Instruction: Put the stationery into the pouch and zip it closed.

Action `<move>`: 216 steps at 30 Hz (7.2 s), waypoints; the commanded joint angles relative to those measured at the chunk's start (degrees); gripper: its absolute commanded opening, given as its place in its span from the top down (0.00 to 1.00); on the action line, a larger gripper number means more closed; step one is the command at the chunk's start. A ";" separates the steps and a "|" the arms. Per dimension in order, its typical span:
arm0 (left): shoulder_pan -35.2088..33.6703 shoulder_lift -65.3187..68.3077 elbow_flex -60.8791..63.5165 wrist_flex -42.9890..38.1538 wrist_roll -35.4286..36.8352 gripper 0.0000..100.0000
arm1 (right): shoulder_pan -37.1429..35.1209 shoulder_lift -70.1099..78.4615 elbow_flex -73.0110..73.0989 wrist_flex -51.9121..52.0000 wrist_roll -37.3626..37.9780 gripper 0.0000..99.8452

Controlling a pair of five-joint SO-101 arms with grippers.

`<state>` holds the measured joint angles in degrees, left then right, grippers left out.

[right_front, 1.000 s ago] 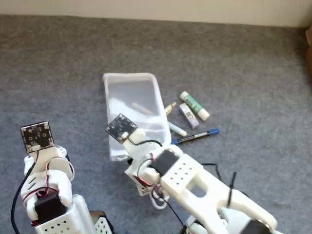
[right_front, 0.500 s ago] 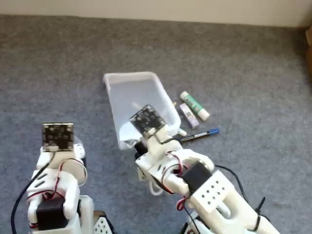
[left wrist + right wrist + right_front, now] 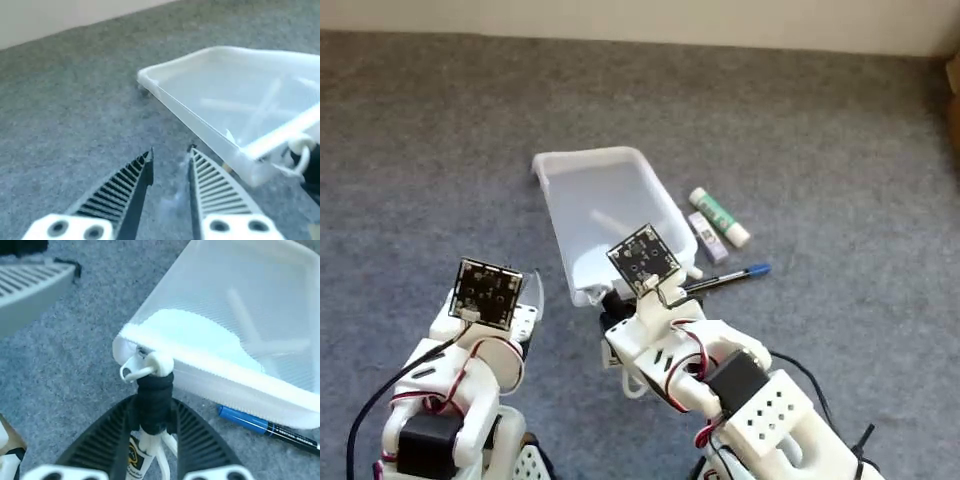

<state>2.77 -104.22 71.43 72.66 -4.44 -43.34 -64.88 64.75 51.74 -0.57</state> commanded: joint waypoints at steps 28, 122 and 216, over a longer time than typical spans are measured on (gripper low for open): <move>1.98 0.40 5.32 -0.18 3.69 0.73 | 0.22 -1.71 -1.01 -1.36 -0.62 1.00; -9.89 0.40 9.27 -8.09 1.41 0.97 | 19.03 -2.15 -2.51 4.09 -0.70 1.00; -12.26 0.75 5.23 -7.74 5.36 0.99 | 14.20 -1.71 -28.62 29.05 4.22 0.82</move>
<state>-8.75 -103.60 81.45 64.75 0.57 -32.35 -65.93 39.43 80.66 3.21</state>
